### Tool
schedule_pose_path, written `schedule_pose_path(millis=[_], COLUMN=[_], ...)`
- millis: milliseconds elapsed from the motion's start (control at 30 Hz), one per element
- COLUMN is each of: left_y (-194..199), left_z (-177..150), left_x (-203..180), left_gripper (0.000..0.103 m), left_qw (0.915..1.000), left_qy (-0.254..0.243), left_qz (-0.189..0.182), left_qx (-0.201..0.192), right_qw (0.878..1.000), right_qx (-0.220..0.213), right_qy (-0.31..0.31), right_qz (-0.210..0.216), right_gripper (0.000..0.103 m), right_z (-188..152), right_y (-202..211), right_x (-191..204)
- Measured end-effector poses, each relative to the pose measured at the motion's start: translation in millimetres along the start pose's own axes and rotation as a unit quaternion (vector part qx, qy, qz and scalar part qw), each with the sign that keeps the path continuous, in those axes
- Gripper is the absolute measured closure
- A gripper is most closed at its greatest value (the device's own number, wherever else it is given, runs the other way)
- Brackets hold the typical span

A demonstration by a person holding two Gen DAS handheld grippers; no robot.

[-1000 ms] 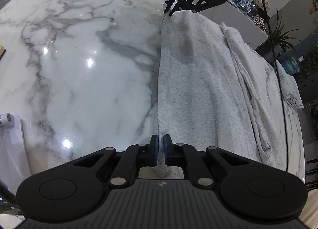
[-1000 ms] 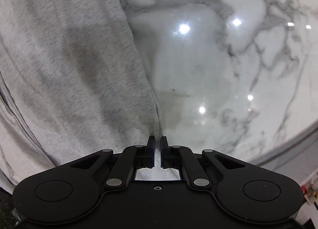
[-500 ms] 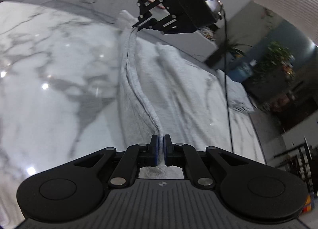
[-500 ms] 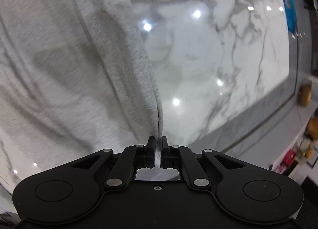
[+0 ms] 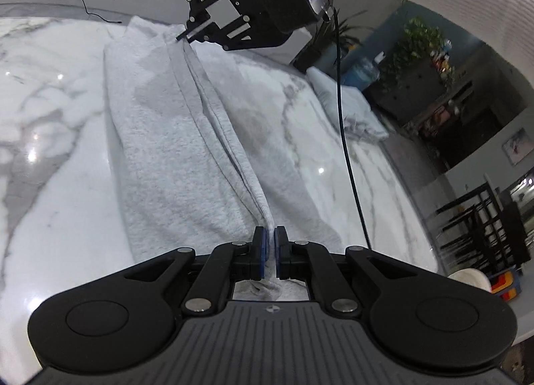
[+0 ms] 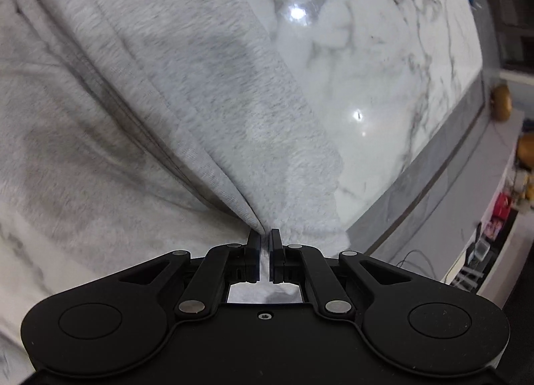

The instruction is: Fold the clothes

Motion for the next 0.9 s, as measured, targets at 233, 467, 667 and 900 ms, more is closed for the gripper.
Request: schedule_pose_path(millis=[233,467,667,900], left_y=[-31.2,-16.7,11.9,12.3], left_z=[-15.5,-27.3,-31.7,-40.1], left_x=[-5.7,-16.3,-16.6,-33.3], left_gripper=[0.096,0.072,0.065,0.064], left_qw=[0.9983,0.9961,0.9952,0.9911], left_qy=[-0.023,-0.062,-0.081,-0.101], left_qz=[0.019,0.022,0.042,0.085], left_qx=[0.050,0.059,0.035,0.015], right_qw=[0.998,0.977,0.933,0.818], right_qx=[-0.006,0.015,0.030,0.025], right_qy=[-0.050,-0.212,-0.359,-0.568], right_qz=[-0.026,-0.024,0.020,0.085], right_gripper=[0.086,0.076,0.076,0.075], right_z=[-0.4,-26.0,-32.6,-15.6], right_y=[-15.4,17.9,59.2,127.2], right_x=[17.8,21.5,64.8,142.2])
Point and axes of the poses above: each gripper's, at about its wrist camera, not at the fingertips, and y roughly against the way its jaws point, x to its left, z to its top, the point moved 9 cm from there along -y, roughly the way its jaws point, and after that the axes turned 6 degrees about x, right-handed, at the moved point
